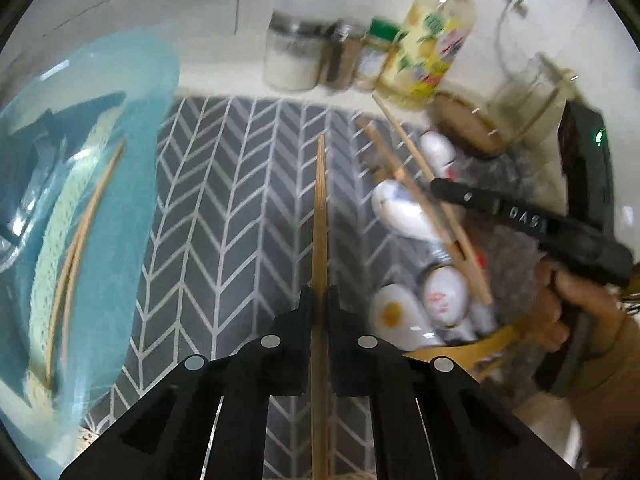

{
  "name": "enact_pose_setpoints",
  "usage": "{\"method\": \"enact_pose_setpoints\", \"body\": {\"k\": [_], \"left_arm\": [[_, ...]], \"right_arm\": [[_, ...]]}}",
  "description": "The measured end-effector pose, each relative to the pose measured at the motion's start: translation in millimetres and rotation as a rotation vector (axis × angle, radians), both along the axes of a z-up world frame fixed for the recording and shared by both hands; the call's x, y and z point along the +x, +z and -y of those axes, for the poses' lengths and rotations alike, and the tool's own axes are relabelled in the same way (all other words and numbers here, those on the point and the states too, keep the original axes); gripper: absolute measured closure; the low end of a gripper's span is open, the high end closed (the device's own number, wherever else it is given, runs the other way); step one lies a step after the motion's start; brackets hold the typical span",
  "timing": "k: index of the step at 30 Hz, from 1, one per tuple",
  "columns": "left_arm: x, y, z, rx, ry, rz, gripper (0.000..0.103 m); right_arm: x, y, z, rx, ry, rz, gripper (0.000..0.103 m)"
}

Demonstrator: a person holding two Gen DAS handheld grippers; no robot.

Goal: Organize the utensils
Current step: 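Grasp another wooden chopstick from the mat with each tool, then lower the chopsticks into the blue basin and open both tools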

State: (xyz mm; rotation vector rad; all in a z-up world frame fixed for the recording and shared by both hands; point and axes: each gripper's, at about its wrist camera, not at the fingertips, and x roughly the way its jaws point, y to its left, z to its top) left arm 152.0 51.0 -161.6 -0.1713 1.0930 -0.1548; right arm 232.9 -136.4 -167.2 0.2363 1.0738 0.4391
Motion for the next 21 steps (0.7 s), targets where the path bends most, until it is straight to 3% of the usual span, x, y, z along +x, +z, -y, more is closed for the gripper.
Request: {"method": "enact_pose_setpoints", "body": {"k": [4, 7, 12, 15, 21], "left_arm": [[-6.2, 40.0, -14.2, -0.077, -0.011, 0.048, 0.095], [-11.8, 86.1, -38.6, -0.121, -0.022, 0.124, 0.095], [-15.6, 142.4, -99.1, -0.061, -0.001, 0.225, 0.095], [-10.6, 138.7, -147.4, 0.025, 0.035, 0.202, 0.095], [4.9, 75.0, -211.6, 0.071, 0.074, 0.03, 0.095]], "right_arm": [[-15.2, 36.7, -0.1, 0.075, -0.062, 0.03, 0.095], [-20.5, 70.1, -14.9, 0.125, -0.062, 0.052, 0.095], [-27.2, 131.6, -82.8, 0.255, -0.006, 0.101, 0.095], [-30.5, 132.2, -135.6, 0.298, 0.036, 0.066, 0.095], [-25.2, 70.6, -224.8, 0.244, 0.017, -0.115, 0.095]]}}
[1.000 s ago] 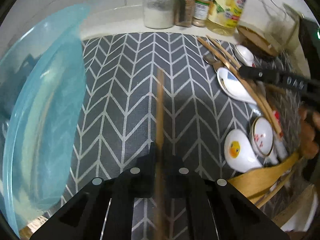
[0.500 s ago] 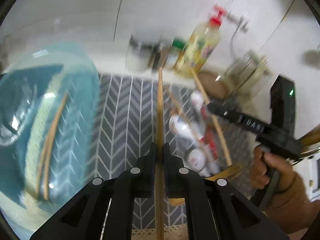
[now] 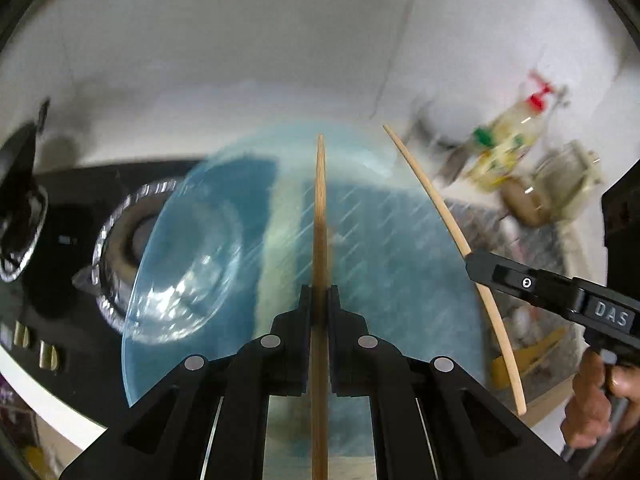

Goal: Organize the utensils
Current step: 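Lower the chopsticks into the blue basin and open both tools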

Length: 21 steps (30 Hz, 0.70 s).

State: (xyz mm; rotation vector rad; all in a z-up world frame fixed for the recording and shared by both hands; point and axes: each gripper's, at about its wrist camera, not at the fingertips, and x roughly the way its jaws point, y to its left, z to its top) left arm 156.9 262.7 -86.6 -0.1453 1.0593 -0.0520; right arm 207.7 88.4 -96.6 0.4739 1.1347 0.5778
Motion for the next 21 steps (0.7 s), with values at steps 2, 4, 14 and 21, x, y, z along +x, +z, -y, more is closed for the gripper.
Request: {"method": "enact_pose_setpoints", "body": {"k": [2, 4, 14, 21], "left_arm": [[4.3, -18.4, -10.7, -0.009, 0.001, -0.049, 0.095], [8.4, -31.2, -16.1, -0.02, -0.004, -0.079, 0.095], [14.9, -44.7, -20.7, -0.011, 0.035, -0.104, 0.072], [-3.1, 36.7, 12.7, -0.04, -0.015, 0.1, 0.06]], "right_arm": [[2.3, -19.1, -19.0, -0.039, -0.017, -0.058, 0.095], [4.3, -35.4, -35.3, -0.1, -0.038, -0.098, 0.095], [-3.6, -43.0, -59.7, -0.254, -0.01, -0.146, 0.094], [-2.2, 43.8, 0.7, -0.193, -0.046, 0.123, 0.091]]}}
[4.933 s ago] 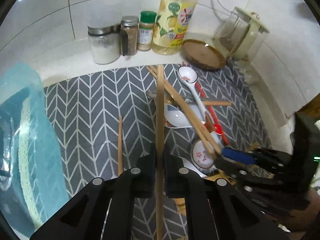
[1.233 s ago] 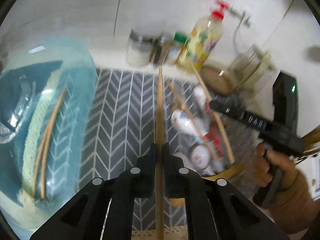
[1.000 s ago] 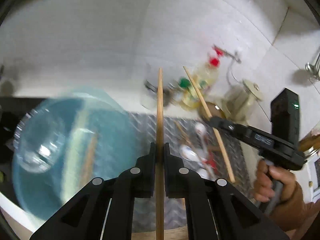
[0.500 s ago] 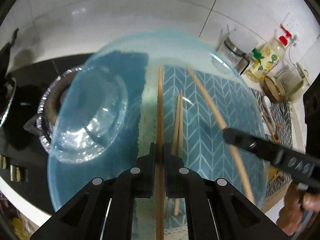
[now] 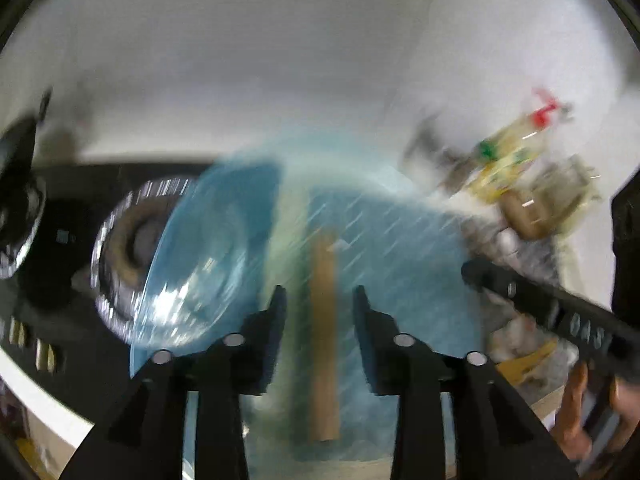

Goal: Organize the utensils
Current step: 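Lower the chopsticks into the blue basin and open both tools, then grasp a chopstick with the left tool while the right tool grasps the mushroom spoon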

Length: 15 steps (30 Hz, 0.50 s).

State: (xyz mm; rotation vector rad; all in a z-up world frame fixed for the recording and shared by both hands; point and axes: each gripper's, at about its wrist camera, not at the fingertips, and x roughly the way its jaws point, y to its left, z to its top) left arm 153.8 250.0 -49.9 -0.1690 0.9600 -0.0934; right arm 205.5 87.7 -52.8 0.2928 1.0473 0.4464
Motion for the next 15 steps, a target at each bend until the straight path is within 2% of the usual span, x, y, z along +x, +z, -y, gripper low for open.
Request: {"method": "enact_pose_setpoints", "body": {"k": [1, 2, 3, 5, 7, 8, 10, 11, 13, 15], "left_arm": [[-3.9, 12.1, 10.5, -0.006, -0.025, 0.035, 0.052], [-8.2, 24.8, 24.8, -0.016, -0.059, 0.076, 0.048], [-12.3, 37.5, 45.4, -0.031, -0.105, 0.116, 0.043], [-16.3, 46.5, 78.6, -0.051, -0.174, 0.151, 0.039], [-14.4, 37.9, 118.1, -0.067, -0.248, 0.143, 0.038], [-13.5, 29.5, 132.7, -0.066, -0.271, 0.125, 0.038], [-3.9, -2.7, 171.4, -0.07, -0.31, 0.033, 0.038], [1.6, -16.9, 184.3, -0.079, -0.312, -0.007, 0.038], [15.7, -46.6, 210.7, -0.099, -0.298, -0.089, 0.038], [31.5, -65.8, 231.6, -0.108, -0.284, -0.117, 0.038]], "right_arm": [[-0.9, 15.3, 11.1, 0.006, -0.008, 0.053, 0.088], [-5.4, 43.5, 34.8, 0.004, -0.03, 0.157, 0.076], [-8.9, 60.7, 51.5, 0.0, -0.05, 0.226, 0.058], [-20.0, 92.5, 93.7, 0.01, -0.096, 0.369, 0.039], [-31.8, 107.7, 138.8, 0.013, -0.131, 0.469, 0.039], [-33.2, 107.6, 152.3, -0.005, -0.14, 0.472, 0.039], [-33.5, 92.9, 183.5, -0.072, -0.162, 0.436, 0.039], [-32.2, 76.1, 204.4, -0.112, -0.191, 0.379, 0.039], [-30.8, 42.2, 240.6, -0.112, -0.237, 0.255, 0.039], [-32.2, 12.9, 266.8, -0.106, -0.268, 0.161, 0.039]]}}
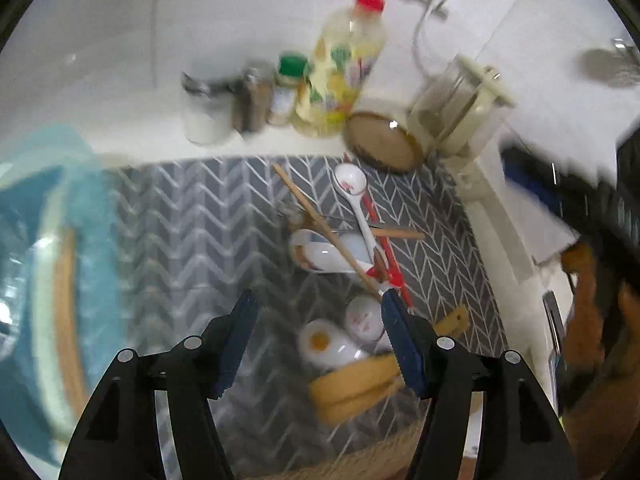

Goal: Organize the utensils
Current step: 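Grasp a chopstick with the left tool while the right tool grasps the mushroom spoon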

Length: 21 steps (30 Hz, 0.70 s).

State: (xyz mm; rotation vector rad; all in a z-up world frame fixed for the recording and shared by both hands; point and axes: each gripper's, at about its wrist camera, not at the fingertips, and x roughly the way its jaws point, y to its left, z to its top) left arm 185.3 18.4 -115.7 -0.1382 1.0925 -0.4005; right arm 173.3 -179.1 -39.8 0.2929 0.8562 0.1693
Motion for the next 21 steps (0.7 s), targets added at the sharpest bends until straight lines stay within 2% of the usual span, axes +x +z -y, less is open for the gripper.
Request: {"method": "enact_pose_setpoints", "body": {"k": [4, 5, 6, 9, 12, 13, 17, 18, 19, 21], "left_arm": [[36.2, -39.7, 37.9, 0.041, 0.05, -0.035, 0.039], [42.0, -47.4, 42.8, 0.049, 0.07, -0.051, 0.04], [50.3, -56.6, 48.2, 0.047, 0.091, -0.069, 0.046], [61.8, -68.5, 57.6, 0.034, 0.134, -0.102, 0.052], [68.7, -78.8, 63.4, 0.023, 0.165, -0.119, 0.06], [71.6, -84.6, 66.7, 0.036, 0.173, -0.124, 0.067], [73.3, -87.1, 76.0, 0.108, 0.173, -0.085, 0.083], [73.8, -88.0, 77.4, 0.122, 0.173, -0.084, 0.092], [74.3, -89.1, 76.7, 0.113, 0.173, -0.089, 0.095], [73.9, -89.2, 72.1, 0.082, 0.182, -0.109, 0.095]], "right_arm": [[-1.2, -48.7, 35.7, 0.027, -0.018, -0.1, 0.04], [-0.5, -56.9, 39.7, 0.027, -0.013, -0.11, 0.043], [2.9, -66.0, 43.9, 0.02, -0.006, -0.124, 0.049], [13.4, -88.8, 53.2, 0.016, 0.025, -0.166, 0.055], [19.4, -95.6, 56.7, 0.015, 0.053, -0.17, 0.055], [20.7, -96.5, 58.4, 0.012, 0.06, -0.168, 0.055], [33.9, -100.1, 56.1, 0.013, 0.098, -0.163, 0.055], [38.0, -100.4, 53.4, 0.015, 0.116, -0.162, 0.055], [41.7, -101.6, 49.9, 0.014, 0.131, -0.159, 0.055], [50.0, -105.9, 41.8, 0.007, 0.159, -0.164, 0.055]]}}
